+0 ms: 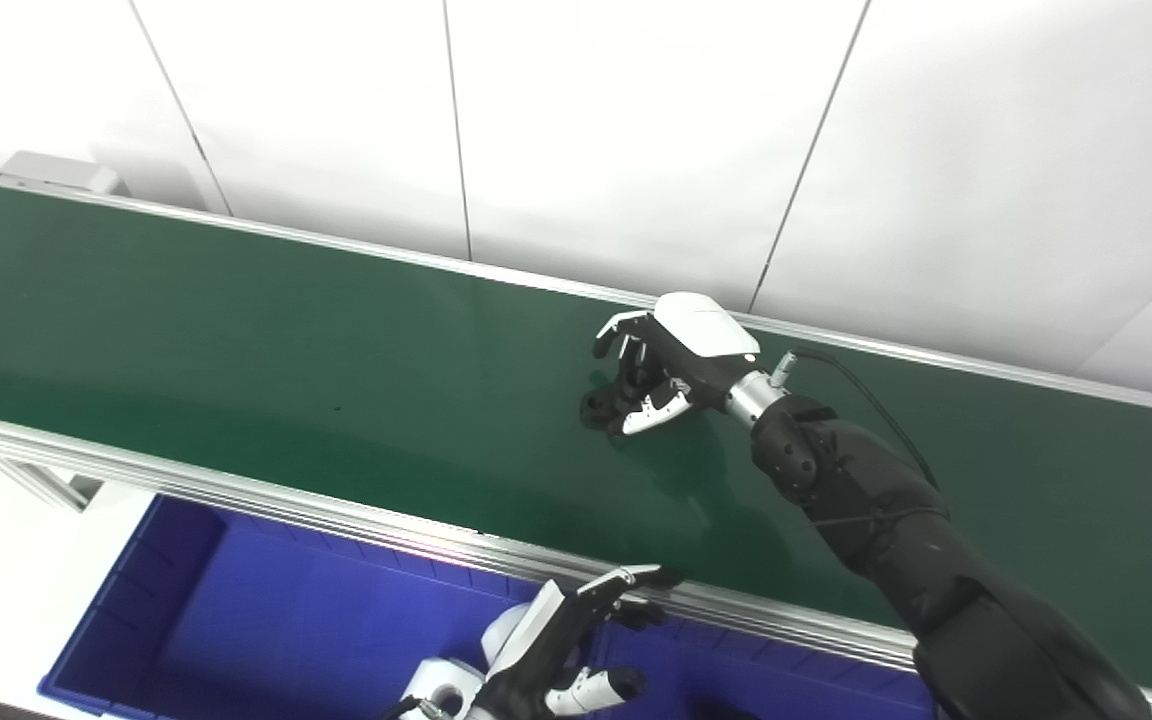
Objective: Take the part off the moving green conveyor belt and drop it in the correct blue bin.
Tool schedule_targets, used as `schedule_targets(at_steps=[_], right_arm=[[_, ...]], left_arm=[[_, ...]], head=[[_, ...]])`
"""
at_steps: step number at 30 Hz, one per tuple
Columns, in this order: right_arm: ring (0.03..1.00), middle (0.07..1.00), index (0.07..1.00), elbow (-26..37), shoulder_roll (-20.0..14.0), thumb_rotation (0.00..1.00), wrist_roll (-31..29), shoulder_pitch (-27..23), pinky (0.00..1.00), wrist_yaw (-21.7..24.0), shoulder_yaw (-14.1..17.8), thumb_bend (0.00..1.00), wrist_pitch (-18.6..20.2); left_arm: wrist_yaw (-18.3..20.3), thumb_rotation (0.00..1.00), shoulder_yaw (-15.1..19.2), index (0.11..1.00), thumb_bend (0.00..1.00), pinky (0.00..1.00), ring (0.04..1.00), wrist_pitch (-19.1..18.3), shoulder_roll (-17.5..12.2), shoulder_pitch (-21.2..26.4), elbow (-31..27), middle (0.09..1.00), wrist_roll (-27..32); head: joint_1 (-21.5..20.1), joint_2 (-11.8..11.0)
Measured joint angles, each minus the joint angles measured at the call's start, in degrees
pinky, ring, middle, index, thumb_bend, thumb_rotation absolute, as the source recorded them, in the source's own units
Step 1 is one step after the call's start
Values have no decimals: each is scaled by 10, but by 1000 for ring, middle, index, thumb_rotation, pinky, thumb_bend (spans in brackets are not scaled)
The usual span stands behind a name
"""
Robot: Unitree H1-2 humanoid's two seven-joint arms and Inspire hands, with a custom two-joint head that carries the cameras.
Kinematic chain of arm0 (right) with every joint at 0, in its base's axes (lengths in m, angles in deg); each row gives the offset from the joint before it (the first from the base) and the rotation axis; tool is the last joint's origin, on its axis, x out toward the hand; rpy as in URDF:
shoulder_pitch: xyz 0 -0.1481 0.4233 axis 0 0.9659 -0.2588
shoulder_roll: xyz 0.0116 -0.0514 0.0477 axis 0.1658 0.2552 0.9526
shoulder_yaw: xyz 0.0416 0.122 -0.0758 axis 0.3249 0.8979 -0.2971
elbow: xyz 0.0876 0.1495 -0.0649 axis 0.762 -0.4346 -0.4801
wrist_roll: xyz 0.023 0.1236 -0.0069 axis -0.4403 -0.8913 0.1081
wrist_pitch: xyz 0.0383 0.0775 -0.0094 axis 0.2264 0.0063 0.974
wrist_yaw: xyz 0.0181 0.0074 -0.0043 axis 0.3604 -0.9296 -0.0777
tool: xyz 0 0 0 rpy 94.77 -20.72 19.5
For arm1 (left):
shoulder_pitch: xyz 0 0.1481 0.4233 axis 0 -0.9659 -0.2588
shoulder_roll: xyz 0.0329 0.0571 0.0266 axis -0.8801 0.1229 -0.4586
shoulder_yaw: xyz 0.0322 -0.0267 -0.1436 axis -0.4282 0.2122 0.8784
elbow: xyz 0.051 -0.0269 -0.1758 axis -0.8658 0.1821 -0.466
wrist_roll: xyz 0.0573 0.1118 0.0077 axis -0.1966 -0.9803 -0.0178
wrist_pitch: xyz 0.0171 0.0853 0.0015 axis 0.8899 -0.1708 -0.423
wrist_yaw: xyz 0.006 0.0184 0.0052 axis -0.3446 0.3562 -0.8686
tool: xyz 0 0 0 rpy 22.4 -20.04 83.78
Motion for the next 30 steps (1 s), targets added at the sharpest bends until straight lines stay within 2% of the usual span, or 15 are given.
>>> schedule_targets(at_steps=[1,4,6,8,13,15,21,30], right_arm=[[411,508,642,0,-1,0,0,0,268,2,1,530,0],[421,504,634,3,-7,0,1,0,332,9,2,531,-1],[421,507,604,7,-11,0,1,0,344,20,4,531,-1],[404,468,555,16,-15,0,-2,-1,360,36,9,516,-1],[424,507,495,56,-35,0,-7,1,389,85,18,518,0],[417,508,492,87,-48,0,-9,10,345,109,27,518,0],[420,510,488,194,-77,0,-10,37,354,179,58,518,2],[406,491,494,321,-88,0,-10,52,342,249,103,519,29]], left_arm=[[0,1000,0,791,928,689,827,-2,0,0,-1,840,-2],[0,1000,0,790,932,687,828,-3,0,-1,-3,841,-4],[0,1000,0,790,931,684,826,-4,0,-1,-4,839,-4],[0,1000,0,791,931,683,826,-4,0,-1,-4,840,-5],[0,1000,0,794,952,693,832,-7,0,-1,-6,843,-7],[0,1000,0,790,947,690,828,-7,0,-1,-6,839,-7],[0,1000,0,791,947,691,824,-7,0,-1,-7,836,-8],[0,1000,0,792,925,695,826,-10,0,-2,-10,836,-8]], head=[[-1,0],[-2,1],[-2,1],[-5,1],[-8,2],[-10,3],[-13,2],[-18,7]])
